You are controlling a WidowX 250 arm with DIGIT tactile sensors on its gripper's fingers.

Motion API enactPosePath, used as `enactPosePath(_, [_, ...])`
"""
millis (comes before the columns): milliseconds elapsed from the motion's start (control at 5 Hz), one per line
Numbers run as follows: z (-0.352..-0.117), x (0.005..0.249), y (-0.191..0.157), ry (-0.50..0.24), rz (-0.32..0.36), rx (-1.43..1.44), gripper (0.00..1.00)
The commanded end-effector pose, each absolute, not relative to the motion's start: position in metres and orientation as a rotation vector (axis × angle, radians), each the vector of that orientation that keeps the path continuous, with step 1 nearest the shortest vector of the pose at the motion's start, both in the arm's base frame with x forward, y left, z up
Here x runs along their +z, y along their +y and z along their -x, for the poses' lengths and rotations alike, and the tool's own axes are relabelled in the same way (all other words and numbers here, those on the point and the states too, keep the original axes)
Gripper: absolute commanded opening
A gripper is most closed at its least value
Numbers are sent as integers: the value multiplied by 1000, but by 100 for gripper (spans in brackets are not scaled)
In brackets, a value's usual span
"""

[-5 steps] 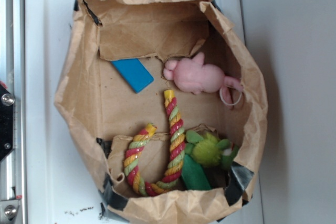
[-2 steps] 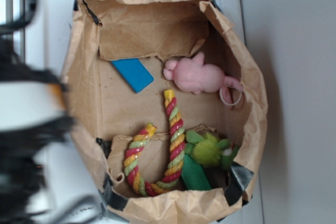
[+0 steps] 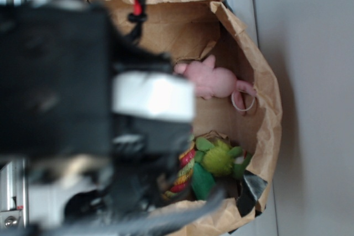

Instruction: Grab the multicolored rope.

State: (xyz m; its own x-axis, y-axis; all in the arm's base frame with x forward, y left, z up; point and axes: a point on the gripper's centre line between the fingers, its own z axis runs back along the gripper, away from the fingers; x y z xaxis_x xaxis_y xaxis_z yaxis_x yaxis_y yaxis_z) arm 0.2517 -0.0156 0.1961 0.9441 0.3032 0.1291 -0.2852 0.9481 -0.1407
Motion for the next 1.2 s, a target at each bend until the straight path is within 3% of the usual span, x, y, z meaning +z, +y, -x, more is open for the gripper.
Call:
enactPosePath(0, [-277, 174, 15, -188, 188, 472, 100])
enactPosePath(200, [-281, 157, 22, -230, 177, 575, 100])
enactPosePath(1000, [-281, 166, 21, -201, 190, 473, 100])
